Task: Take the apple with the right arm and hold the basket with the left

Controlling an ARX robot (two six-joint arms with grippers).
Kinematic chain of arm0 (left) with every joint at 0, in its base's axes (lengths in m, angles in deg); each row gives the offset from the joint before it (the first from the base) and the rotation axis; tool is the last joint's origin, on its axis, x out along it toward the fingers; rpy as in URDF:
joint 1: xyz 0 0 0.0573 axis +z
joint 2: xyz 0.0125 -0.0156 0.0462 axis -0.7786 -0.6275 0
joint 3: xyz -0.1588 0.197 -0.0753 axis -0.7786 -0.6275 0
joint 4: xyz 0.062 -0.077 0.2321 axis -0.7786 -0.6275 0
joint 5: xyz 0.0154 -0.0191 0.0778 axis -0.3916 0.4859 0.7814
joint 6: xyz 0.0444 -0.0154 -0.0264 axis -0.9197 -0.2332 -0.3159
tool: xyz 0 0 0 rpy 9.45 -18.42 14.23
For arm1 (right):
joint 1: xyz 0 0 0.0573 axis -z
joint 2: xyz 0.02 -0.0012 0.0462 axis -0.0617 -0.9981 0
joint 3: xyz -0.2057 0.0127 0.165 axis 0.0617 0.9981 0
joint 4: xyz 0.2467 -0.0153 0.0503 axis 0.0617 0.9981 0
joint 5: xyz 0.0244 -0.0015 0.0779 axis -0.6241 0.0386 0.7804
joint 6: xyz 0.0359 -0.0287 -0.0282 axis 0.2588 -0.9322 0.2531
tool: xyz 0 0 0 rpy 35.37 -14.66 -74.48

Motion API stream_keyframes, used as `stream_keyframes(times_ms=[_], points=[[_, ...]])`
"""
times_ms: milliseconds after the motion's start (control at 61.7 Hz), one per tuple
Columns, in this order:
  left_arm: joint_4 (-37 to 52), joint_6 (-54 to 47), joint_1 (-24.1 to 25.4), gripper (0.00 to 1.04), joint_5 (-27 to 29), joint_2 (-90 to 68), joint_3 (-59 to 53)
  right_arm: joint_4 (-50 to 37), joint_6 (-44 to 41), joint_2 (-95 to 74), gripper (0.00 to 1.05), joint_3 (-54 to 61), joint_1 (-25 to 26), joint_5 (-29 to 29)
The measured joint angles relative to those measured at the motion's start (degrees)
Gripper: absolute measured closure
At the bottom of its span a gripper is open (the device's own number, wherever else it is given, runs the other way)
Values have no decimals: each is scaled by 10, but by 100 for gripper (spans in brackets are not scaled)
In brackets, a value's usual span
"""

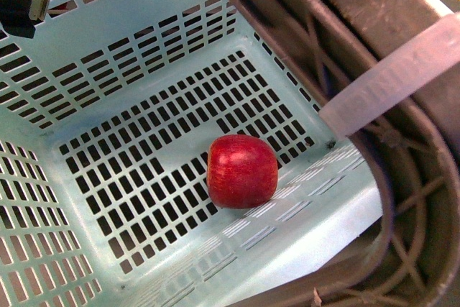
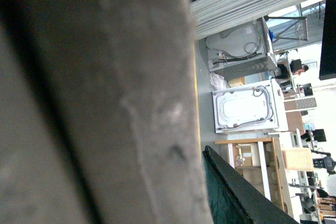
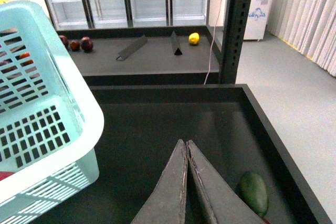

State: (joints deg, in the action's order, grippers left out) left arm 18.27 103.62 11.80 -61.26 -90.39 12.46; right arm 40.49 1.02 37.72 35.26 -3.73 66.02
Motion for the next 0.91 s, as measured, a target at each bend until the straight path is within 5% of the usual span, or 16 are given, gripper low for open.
stream_keyframes(times_ms=[437, 907], points=[[0, 0, 0, 72, 0, 0, 0, 4, 0, 6, 101, 0, 0, 0], [0, 0, 0, 72, 0, 0, 0, 4, 0, 6, 20, 0, 0, 0]])
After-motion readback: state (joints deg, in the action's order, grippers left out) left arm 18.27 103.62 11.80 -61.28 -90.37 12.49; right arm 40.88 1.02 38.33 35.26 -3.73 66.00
